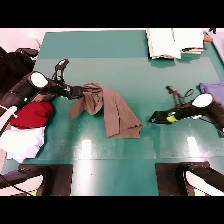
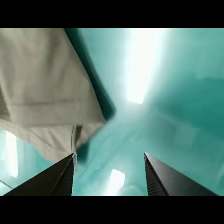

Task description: Fold the shirts.

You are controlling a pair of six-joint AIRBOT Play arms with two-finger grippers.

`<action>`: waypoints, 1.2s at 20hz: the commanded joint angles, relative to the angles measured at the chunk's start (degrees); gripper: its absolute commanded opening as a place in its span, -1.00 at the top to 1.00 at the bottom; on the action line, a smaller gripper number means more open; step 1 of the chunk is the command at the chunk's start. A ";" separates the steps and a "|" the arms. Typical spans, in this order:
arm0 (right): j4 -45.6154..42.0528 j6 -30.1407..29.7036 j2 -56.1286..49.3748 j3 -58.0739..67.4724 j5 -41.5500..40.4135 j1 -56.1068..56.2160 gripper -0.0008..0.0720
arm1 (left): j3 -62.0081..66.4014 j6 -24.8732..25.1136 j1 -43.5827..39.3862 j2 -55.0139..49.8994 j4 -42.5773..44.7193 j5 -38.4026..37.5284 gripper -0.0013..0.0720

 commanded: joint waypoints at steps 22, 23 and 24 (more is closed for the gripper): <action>-19.78 -0.37 16.04 45.62 2.23 -6.43 0.94 | 21.70 -5.14 0.13 23.15 25.09 -0.11 0.91; -19.67 -0.37 17.51 46.80 2.38 -6.95 0.94 | 22.25 -5.20 0.13 24.46 24.63 0.61 0.91; -19.67 -0.35 18.75 46.90 2.47 -6.95 0.94 | 22.23 -5.16 0.13 24.55 23.58 0.09 0.91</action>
